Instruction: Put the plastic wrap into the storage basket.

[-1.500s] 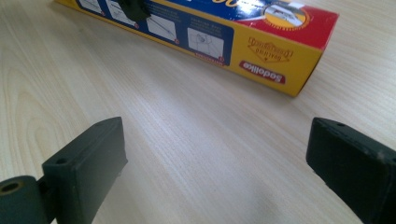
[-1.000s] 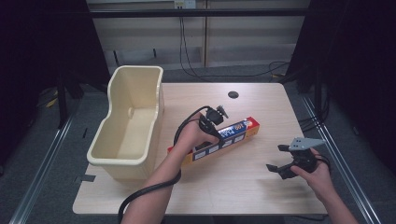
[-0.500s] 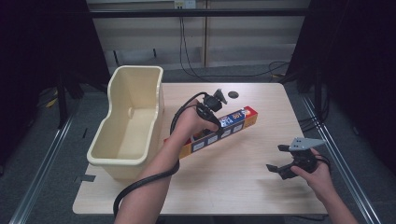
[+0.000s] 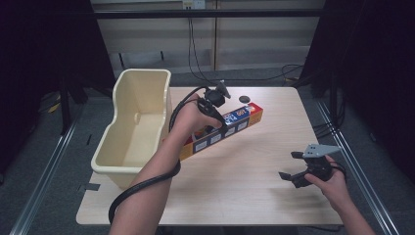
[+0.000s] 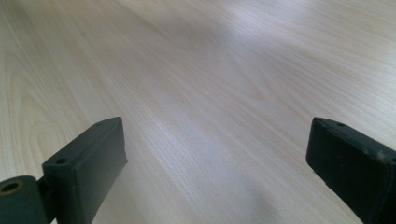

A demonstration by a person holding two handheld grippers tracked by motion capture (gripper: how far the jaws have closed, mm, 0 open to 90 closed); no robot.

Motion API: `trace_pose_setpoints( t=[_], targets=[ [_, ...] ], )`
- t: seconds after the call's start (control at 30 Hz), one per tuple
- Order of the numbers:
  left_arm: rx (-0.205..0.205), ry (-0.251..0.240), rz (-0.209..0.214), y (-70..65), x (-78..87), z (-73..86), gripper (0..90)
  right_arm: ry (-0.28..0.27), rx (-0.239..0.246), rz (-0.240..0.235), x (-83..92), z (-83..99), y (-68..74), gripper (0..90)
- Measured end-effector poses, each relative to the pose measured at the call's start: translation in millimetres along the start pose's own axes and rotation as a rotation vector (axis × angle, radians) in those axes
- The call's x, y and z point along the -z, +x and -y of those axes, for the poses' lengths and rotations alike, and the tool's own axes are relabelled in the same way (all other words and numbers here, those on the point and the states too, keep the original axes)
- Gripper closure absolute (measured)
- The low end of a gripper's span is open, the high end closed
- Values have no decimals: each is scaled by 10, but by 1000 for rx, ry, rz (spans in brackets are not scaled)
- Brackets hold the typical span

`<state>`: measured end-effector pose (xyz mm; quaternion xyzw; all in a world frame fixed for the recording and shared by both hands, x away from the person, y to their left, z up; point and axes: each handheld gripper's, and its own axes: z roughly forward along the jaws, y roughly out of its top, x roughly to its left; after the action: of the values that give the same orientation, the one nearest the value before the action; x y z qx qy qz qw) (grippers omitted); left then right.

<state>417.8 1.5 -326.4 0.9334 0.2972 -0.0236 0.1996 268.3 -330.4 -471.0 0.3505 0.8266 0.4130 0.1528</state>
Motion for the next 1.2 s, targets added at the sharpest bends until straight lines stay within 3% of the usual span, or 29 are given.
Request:
trace_pose_setpoints(
  t=[0.2, 0.27, 0.53, 1.2],
  targets=[
    [12, 9, -10, 41, 107, 24, 404, 1, -4, 1, 1, -2, -2, 47],
    [37, 1, -17, 59, 164, 45, 404, -1, -2, 1, -1, -2, -4, 47],
    [46, 18, -35, 99, 316, 67, 405, -2, -7, 3, 4, -6, -3, 47],
    [143, -26, -48, 218, 647, 264, 405, -2, 3, -4, -37, -32, 3, 47]
  ],
)
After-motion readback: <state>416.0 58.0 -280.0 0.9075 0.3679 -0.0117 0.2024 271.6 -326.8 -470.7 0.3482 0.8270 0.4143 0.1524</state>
